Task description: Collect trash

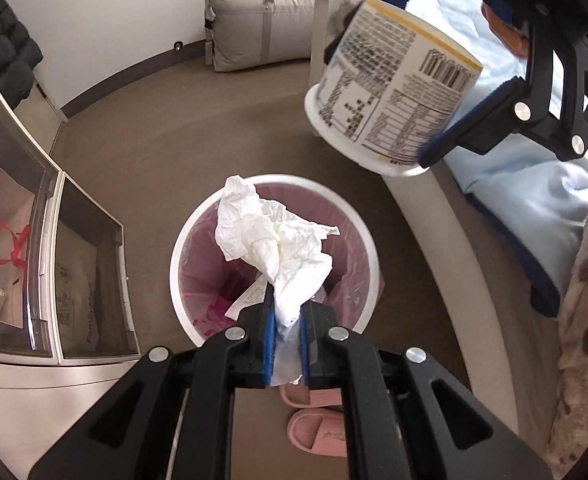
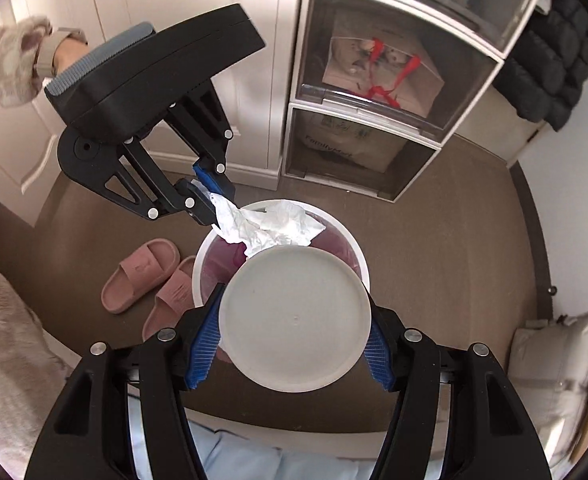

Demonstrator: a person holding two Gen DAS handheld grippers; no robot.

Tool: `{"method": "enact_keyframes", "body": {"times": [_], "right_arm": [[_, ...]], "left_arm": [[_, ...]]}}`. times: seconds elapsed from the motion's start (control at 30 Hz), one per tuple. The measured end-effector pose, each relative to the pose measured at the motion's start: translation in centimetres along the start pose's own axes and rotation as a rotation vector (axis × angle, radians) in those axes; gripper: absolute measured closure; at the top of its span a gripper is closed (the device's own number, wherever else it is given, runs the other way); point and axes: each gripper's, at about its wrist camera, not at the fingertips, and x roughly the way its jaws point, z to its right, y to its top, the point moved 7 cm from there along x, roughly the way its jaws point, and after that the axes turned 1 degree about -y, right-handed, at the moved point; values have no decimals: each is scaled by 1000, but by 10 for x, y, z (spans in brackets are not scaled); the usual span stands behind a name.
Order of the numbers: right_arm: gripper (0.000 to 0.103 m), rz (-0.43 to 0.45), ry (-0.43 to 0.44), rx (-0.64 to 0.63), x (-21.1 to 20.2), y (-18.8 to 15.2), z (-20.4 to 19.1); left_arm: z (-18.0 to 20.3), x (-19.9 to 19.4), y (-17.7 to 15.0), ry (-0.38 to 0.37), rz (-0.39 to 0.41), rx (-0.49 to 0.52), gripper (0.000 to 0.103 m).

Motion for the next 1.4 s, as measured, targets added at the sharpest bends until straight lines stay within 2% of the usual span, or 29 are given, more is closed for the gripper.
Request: {"method": "enact_keyframes", "body": {"times": [0.03, 0.07, 0.1, 0.13, 0.17, 0.2, 0.23, 0.27, 0.3, 0.33, 0.43, 0.6, 0.77, 1.0, 1.23, 1.4], "right_arm": [[43, -6, -2, -12, 5, 1, -1], [43, -7, -5, -25, 6, -2, -2], [43, -9, -11, -43, 11, -1, -3], [42, -10, -23, -61, 14, 0, -3], [42, -12, -36, -75, 19, 1, -3], [42, -15, -42, -85, 23, 2, -3], [42, -18, -42, -90, 26, 2, -3], [42, -23, -50, -95, 30, 2, -1], [35, -24, -62, -104, 33, 2, 0], [25, -20, -75, -115, 35, 3, 2], [17, 10, -132, -154, 36, 7, 4], [15, 14, -199, -208, 28, 6, 6], [15, 24, -216, -217, 3, 2, 8], [11, 64, -215, -129, -57, -4, 14], [7, 140, -238, -9, -128, -16, 17], [7, 169, -243, 61, -173, -33, 17]], "left_arm": [[-1, 3, -2, 8, -15, 10, 91], [-2, 6, -3, 16, -26, 17, 85], [-3, 8, -4, 30, -29, 20, 68], [-5, 9, -5, 40, -28, 19, 56], [-6, 9, -5, 44, -17, 18, 39], [-7, 9, -5, 43, -8, 17, 31], [-8, 10, -6, 42, -9, 12, 27], [-9, 11, -6, 45, -17, 5, 18], [-10, 13, -7, 54, -22, 1, 12], [-10, 14, -7, 63, -25, 3, 11], [-8, 19, -7, 95, -33, 25, 8], [-3, 23, -5, 129, -59, 51, 8], [-2, 6, 2, 167, -47, 34, 7], [9, -64, 22, 243, 42, -16, 6], [45, -147, 43, 324, 101, -1, 5], [63, -192, 55, 252, 134, -119, 5]]}}
